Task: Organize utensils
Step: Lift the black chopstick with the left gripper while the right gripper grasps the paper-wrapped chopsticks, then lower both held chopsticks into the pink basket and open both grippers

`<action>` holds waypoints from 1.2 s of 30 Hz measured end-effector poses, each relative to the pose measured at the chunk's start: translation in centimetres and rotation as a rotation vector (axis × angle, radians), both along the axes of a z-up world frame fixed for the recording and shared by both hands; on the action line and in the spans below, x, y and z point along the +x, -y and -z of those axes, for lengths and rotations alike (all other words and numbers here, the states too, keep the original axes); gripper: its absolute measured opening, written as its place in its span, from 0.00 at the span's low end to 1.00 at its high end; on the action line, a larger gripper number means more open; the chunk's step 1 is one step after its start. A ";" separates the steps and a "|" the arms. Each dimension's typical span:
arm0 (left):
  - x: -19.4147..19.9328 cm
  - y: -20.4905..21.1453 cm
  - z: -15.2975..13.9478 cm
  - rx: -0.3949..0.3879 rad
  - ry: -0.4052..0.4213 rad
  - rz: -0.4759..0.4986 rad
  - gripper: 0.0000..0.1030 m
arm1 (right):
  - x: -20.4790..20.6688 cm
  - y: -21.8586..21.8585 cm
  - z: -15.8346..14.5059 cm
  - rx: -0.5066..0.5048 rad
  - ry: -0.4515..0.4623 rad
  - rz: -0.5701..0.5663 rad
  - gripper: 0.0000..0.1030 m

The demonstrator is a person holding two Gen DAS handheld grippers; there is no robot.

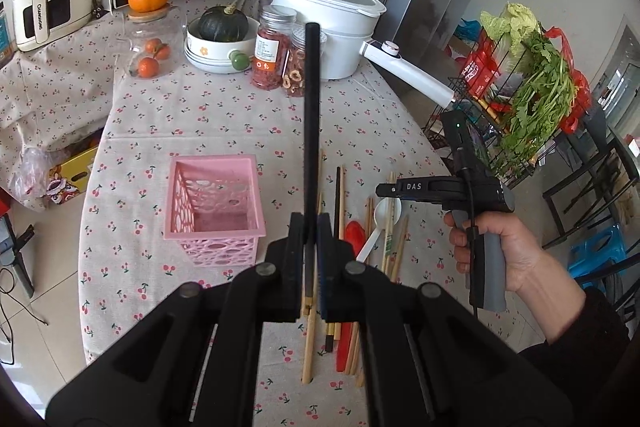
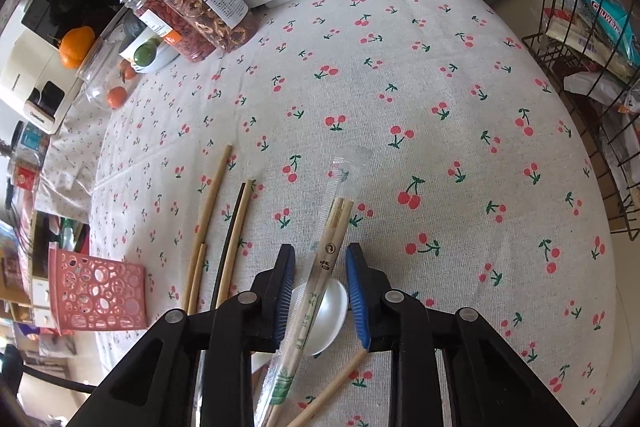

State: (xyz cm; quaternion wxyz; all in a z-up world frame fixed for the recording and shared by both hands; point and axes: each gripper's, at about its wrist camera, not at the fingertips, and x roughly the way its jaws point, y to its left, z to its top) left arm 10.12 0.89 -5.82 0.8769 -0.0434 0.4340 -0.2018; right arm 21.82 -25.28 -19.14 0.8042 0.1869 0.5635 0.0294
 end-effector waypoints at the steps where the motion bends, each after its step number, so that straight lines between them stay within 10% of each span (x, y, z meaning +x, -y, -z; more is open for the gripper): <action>1: -0.2 -0.2 -0.1 -0.004 0.000 0.000 0.06 | 0.0 0.1 -0.1 0.004 0.006 0.004 0.12; 12: -2.9 -2.9 -3.0 -0.053 0.102 -0.014 0.06 | -4.1 -0.4 -6.1 -0.007 0.187 -0.038 0.05; 26: -2.4 -6.9 -8.0 -0.116 0.299 -0.156 0.06 | -12.3 -5.9 -20.3 -0.024 0.682 -0.111 0.05; 36: 2.9 -6.8 -4.4 -0.034 0.175 -0.210 0.06 | -9.3 -13.7 -21.3 0.070 0.820 -0.172 0.05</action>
